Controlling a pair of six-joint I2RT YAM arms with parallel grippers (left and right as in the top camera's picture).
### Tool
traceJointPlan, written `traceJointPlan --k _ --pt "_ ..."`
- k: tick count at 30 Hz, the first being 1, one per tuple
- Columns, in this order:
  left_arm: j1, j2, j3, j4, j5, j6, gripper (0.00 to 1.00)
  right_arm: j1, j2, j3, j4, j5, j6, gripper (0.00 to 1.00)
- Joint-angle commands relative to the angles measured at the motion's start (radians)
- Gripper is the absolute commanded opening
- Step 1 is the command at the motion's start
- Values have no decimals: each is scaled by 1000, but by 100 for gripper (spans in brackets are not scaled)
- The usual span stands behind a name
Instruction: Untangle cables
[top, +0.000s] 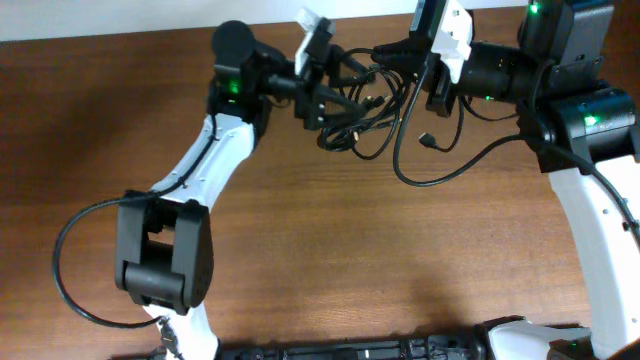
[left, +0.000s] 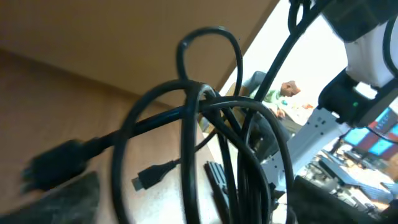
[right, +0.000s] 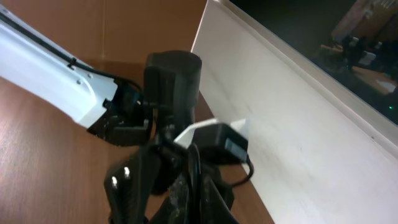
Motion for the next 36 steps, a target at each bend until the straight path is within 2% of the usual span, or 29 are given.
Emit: traceJointPlan --k 1,2,3,4,9,10,11,12,13,14,15,17,20,24,26,30,32,34,36 --pt "-20 7 11 3 10 35 40 -3 -2 7 8 -32 -5 4" --pt "-20 7 11 3 10 35 20 -3 -2 7 8 -32 -5 4" --pt "-20 7 11 3 10 35 4 -3 -2 7 8 -32 -5 4" --pt "-20 7 11 3 10 35 0 -3 -2 7 8 -31 -5 4" --pt "-14 7 11 7 -30 34 0 -3 -2 7 -15 41 -4 4" --pt "-8 7 11 7 -49 25 0 -3 -2 7 -24 78 13 8" --pt "-3 7 11 7 -73 7 0 -3 -2 7 -28 157 80 26" --pt "7 7 11 6 -109 -20 0 -3 -2 7 -30 270 176 53" --pt "21 7 11 6 -151 -34 0 -3 -2 7 -35 367 252 73" --pt "29 7 11 6 -178 -37 0 -3 -2 7 -42 447 314 91" --pt "39 7 11 6 -222 -43 0 -3 -2 7 -58 567 412 99" --pt "51 7 11 6 -295 -67 0 -3 -2 7 -83 645 502 99" --pt "62 7 11 6 -439 -82 0 -3 -1 7 -140 661 600 99" --pt "54 7 11 7 -557 -134 0 -3 0 7 -175 564 706 99" --pt "47 7 11 28 -567 -134 0 -3 2 7 -177 511 706 100" --pt "30 7 11 140 -568 -237 0 -2 23 7 -158 483 707 76" --pt "16 7 11 212 -568 -271 0 -2 39 7 -144 443 707 71" --pt "-1 7 11 256 -568 -292 0 -3 57 7 -131 441 706 60" --pt "-13 7 11 262 -568 -292 0 -3 69 7 -118 441 703 57"
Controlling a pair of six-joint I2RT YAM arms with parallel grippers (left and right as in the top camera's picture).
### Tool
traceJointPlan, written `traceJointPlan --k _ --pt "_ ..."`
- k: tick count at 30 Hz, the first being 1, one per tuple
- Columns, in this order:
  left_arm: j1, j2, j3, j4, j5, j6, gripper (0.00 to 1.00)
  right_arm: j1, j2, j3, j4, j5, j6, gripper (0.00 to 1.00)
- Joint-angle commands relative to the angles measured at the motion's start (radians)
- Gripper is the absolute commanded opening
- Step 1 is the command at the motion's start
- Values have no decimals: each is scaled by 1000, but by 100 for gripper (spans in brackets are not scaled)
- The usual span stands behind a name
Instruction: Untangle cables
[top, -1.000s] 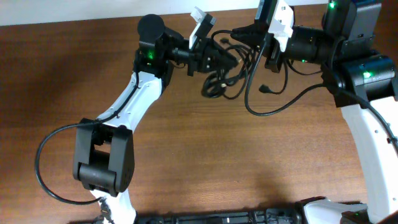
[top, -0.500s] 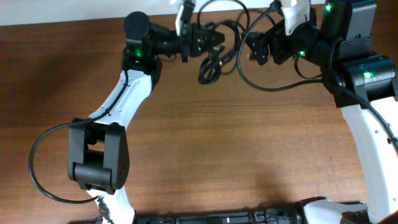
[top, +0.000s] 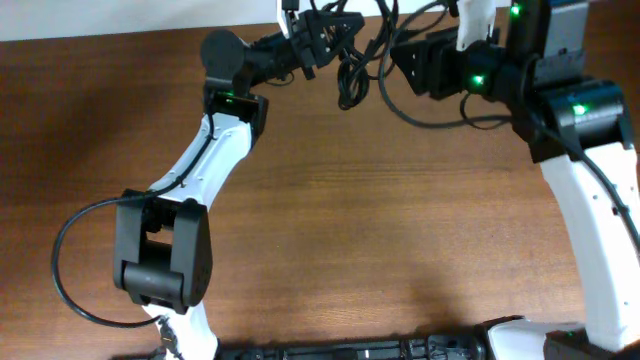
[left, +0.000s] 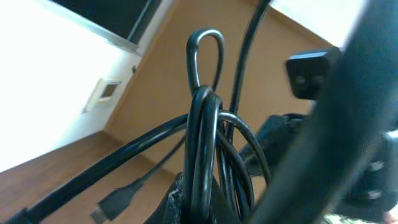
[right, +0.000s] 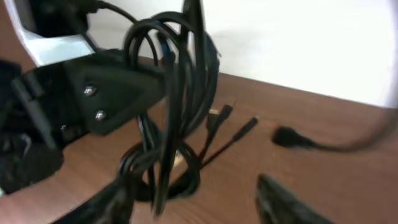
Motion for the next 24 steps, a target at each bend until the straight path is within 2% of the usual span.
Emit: traceJointPlan --k 1,3,4,8,16,19,24 --pt "-25 7 11 19 -18 -40 0 -3 24 7 19 -26 5 58" --pt "-30 7 11 20 -19 -55 0 -3 34 7 24 -23 5 57" --pt "-32 7 11 19 -18 -56 0 -3 39 7 24 -23 5 52" --pt "-31 7 11 19 -15 -63 0 -3 57 7 24 -23 5 4" --pt "-9 7 11 19 -120 -63 0 -2 57 7 15 -69 -1 4" --pt "-7 7 11 -5 -193 -62 0 -2 57 7 5 -159 -78 4" --pt "18 7 11 -208 -413 -63 0 -2 57 7 -74 -384 -321 4"
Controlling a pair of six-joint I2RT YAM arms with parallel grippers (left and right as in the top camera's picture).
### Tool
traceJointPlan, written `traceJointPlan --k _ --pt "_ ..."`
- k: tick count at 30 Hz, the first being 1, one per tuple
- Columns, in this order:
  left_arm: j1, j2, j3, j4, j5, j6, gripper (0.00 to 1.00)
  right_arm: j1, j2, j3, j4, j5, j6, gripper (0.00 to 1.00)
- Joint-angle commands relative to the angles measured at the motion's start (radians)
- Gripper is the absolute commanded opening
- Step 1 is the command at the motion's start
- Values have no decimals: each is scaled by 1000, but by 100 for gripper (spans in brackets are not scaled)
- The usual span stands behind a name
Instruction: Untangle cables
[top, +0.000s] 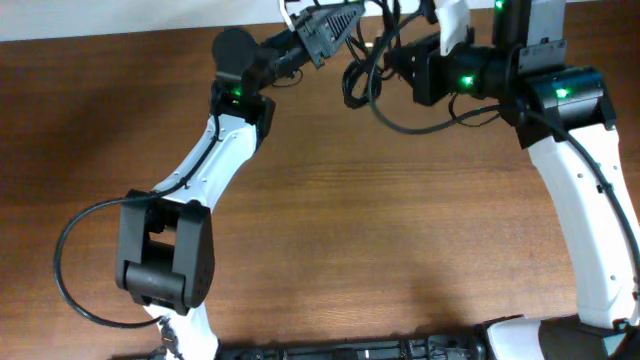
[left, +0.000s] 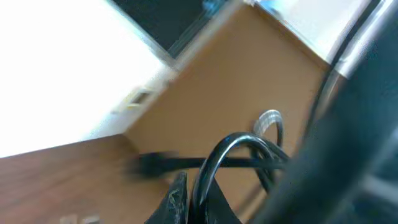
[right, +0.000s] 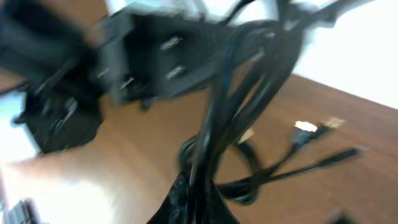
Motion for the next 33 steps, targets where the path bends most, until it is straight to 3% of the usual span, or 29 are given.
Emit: traceJointPlan --k 1,10,16,19,20,24,28,33 --pt "33 6 11 -82 -225 -14 0 -1 7 7 -79 -221 -252 4" --pt "57 6 11 -84 -275 -13 0 -2 7 7 -229 -260 -454 4" --pt "109 6 11 -38 -227 -12 0 -3 7 7 -245 -71 -404 4" --pt "106 6 11 33 -174 31 0 -3 7 7 -163 105 -147 48" --pt "105 6 11 50 -156 60 0 -2 7 7 -130 185 -30 58" --pt "104 6 11 55 -140 74 0 -1 7 7 -80 222 83 68" --pt "97 6 11 55 -138 74 0 -1 7 7 -58 124 1 70" --pt "77 6 11 56 -138 74 0 -1 6 7 -26 84 0 74"
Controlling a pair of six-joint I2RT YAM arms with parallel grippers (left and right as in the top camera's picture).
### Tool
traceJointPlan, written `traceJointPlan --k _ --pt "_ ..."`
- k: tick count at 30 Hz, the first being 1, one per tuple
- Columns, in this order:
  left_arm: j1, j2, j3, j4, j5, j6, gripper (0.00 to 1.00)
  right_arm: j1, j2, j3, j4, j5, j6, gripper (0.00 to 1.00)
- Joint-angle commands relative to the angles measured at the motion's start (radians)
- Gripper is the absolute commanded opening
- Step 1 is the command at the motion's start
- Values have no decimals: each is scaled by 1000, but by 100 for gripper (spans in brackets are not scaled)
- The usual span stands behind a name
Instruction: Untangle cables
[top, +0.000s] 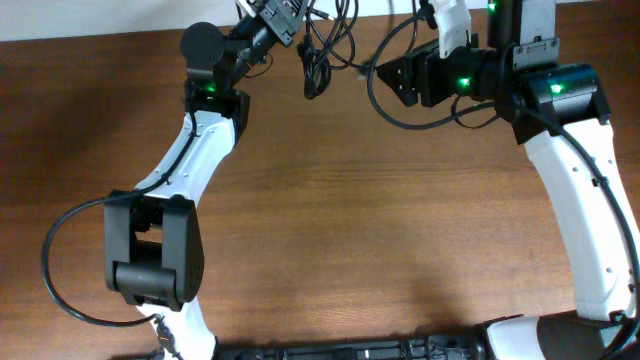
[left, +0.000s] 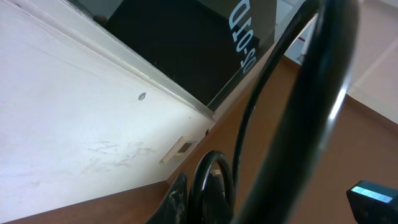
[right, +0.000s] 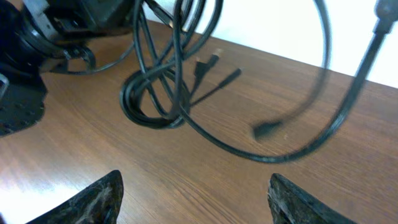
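Note:
A bundle of black cables (top: 320, 62) hangs from my left gripper (top: 290, 18) at the table's far edge. In the left wrist view the left gripper (left: 205, 208) is shut on a cable loop (left: 210, 171), with a thick cable (left: 311, 93) blurred close to the lens. My right gripper (top: 385, 80) stands to the right of the bundle and apart from it. In the right wrist view the right gripper (right: 199, 205) is open with nothing between its fingers (right: 102, 199). The knotted coil (right: 155, 93) rests on the wood, and a loose cable with a plug (right: 267, 129) curves off to the right.
Brown wooden table (top: 350, 230) with a white wall (right: 280, 25) along its far edge. A black cable loop (top: 415, 115) sags below the right arm (top: 560, 90). The left arm (top: 200, 150) stretches from the near left to the far edge.
My right gripper was shut on strands of the bundle and is now open and clear of it. The left gripper has moved to the left with the bundle still in it.
At first both grippers were shut on the tangle near the table's far edge. Then the left held it higher while the right stood open beside it. The right then was shut on some strands. Now it is open, and the bundle hangs from the left alone.

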Motion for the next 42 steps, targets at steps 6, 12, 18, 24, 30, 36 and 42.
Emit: traceJointPlan --k 6,12,18,24,30,36,42 --pt "-87 6 12 123 11 14 0 0 -12 7 30 -54 -34 74" --pt "-124 6 12 219 12 -44 0 0 -12 7 29 -54 -55 64" --pt "-124 6 12 245 15 -114 0 0 -12 7 29 -56 -59 32" --pt "-124 6 12 275 15 -147 0 0 -12 7 32 -122 -62 4" --pt "-117 6 12 245 -1 -146 0 0 -13 7 26 -221 -99 4" --pt "-72 6 12 -108 -145 43 0 0 -14 7 14 -550 -323 4" --pt "-25 6 12 -374 -216 122 0 0 -14 7 14 -650 -429 4"
